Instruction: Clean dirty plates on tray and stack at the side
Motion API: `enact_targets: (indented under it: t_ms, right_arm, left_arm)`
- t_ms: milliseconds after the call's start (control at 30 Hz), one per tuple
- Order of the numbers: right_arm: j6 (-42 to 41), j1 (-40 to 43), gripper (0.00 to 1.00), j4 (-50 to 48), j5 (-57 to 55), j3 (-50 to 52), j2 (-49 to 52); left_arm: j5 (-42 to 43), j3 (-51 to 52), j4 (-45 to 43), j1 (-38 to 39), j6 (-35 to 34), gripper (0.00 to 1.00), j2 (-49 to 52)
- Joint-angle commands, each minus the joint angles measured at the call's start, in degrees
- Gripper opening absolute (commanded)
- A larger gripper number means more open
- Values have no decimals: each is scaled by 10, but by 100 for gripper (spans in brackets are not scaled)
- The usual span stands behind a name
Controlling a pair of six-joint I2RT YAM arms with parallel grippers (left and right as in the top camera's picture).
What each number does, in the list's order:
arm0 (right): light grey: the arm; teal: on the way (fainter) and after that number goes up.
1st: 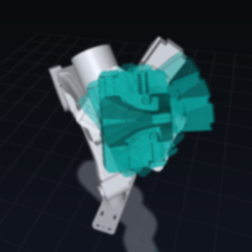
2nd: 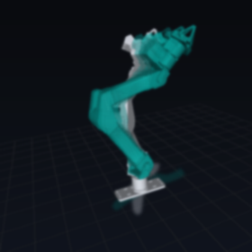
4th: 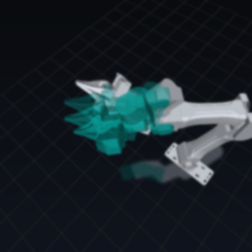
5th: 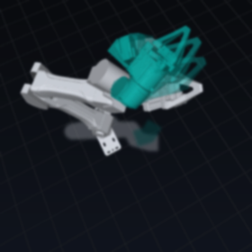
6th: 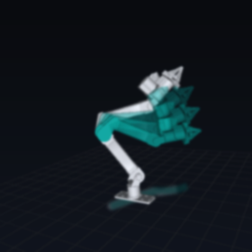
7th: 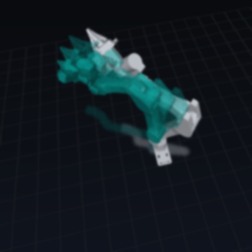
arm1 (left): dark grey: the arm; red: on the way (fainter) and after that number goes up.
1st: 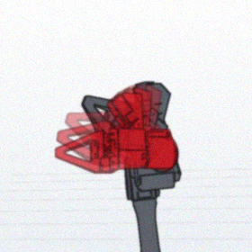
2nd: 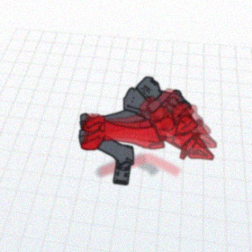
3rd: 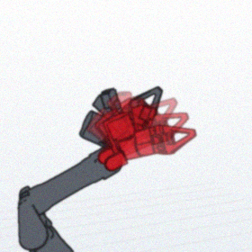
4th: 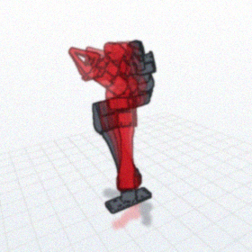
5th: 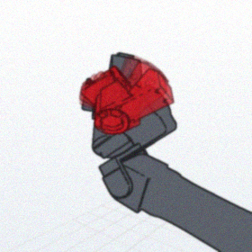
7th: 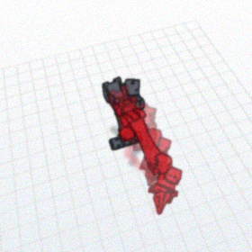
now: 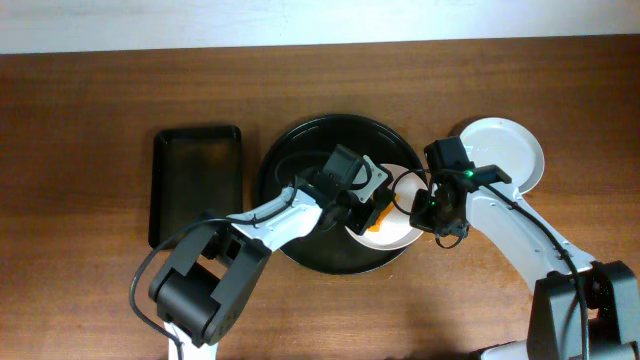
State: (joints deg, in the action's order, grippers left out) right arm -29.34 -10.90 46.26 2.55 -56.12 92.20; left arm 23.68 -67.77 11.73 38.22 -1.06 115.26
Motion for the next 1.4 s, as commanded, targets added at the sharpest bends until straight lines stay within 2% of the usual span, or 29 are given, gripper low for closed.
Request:
enact_targets:
  t_ms: [0, 67, 367, 800, 1033, 1200, 1267, 1367]
  right_arm:
    - [14, -2, 4, 4, 7, 10, 2]
    - [15, -2, 4, 4, 7, 10, 2]
    - [21, -2, 4, 7, 7, 10, 2]
    - [30, -2, 4, 8, 7, 10, 2]
    - [44, -2, 4, 8, 7, 10, 2]
    - [52, -2, 4, 8, 7, 10, 2]
    - [52, -2, 4, 8, 7, 10, 2]
    - [52, -2, 4, 8, 7, 10, 2]
  left_arm:
    - [-104, 11, 6, 0, 21, 0, 29]
    - [-136, 11, -7, 0, 22, 0, 29]
    - [-177, 11, -47, 0, 29, 0, 29]
    - [-178, 11, -98, 0, 29, 0, 63]
    - [-240, 9, -176, 0, 29, 0, 65]
    - [-242, -10, -239, 0, 29, 0, 63]
    - [-271, -41, -239, -2, 29, 0, 47]
    - [-371, -88, -239, -8, 29, 0, -10]
